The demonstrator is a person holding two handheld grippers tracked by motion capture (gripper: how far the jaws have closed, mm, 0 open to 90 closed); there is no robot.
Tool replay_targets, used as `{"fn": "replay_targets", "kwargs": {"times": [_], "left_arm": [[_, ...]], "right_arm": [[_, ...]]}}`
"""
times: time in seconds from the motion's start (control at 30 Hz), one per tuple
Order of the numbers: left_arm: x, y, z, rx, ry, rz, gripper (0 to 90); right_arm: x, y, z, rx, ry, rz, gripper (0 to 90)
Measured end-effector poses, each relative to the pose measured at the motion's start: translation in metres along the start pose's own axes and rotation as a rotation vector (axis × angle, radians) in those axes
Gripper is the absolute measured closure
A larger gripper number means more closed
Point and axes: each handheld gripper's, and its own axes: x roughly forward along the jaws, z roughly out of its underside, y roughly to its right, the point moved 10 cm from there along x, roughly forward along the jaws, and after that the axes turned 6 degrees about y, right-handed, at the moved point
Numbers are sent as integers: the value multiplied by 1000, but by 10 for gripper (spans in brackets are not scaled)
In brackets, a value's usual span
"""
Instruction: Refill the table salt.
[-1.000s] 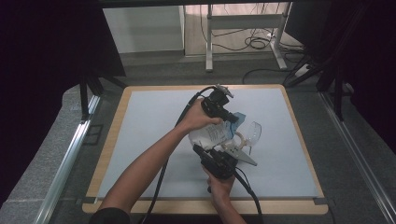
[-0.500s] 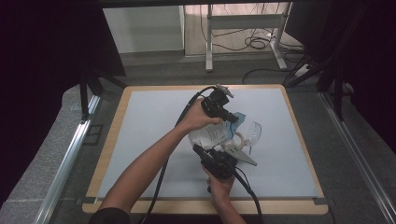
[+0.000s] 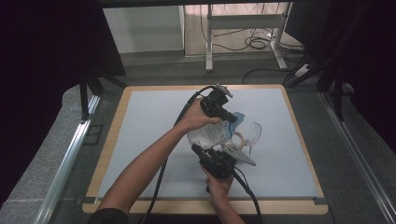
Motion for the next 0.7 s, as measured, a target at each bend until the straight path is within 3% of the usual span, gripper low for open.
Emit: {"fn": "replay_targets", "kwargs": {"times": [0.7], "left_arm": [[-3,0,3,-7,8,-2,896]], "right_arm": [[1,-1,3,-11,-8,-6,658]]}}
